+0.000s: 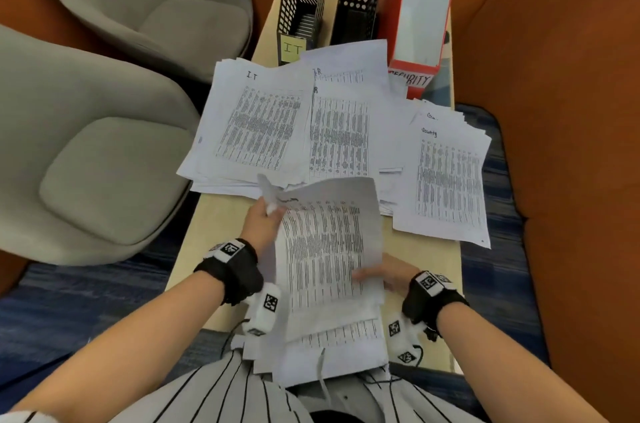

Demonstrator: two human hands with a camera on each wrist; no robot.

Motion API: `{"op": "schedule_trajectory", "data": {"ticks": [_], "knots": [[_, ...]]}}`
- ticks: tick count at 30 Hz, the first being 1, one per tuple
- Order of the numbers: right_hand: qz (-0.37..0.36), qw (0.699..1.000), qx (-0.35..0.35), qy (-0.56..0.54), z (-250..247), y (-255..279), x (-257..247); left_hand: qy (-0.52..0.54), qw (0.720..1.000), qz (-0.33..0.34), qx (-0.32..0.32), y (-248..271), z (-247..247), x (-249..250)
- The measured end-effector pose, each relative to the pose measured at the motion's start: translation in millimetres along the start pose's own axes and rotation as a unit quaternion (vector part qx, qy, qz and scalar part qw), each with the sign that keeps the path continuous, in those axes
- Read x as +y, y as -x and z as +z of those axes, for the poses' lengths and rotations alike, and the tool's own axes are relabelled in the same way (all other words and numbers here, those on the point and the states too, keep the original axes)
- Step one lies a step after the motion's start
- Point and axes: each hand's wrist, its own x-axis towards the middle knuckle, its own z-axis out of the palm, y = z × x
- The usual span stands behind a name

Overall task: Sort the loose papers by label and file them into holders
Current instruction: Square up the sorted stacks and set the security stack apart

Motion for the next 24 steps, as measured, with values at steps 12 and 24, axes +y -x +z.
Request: {"op": "schedule_trajectory", "data": {"ticks": [12,24], "knots": [[0.041,0.835,0.549,-0.03,-158,31,-33,-0.362,0.915,-0.176,0.019,-22,-3,-40],[0.014,0.768,0.608,0.203,-131,21,-63,-0.407,0.9,-0.152,-0.042,-8,26,-33]]}}
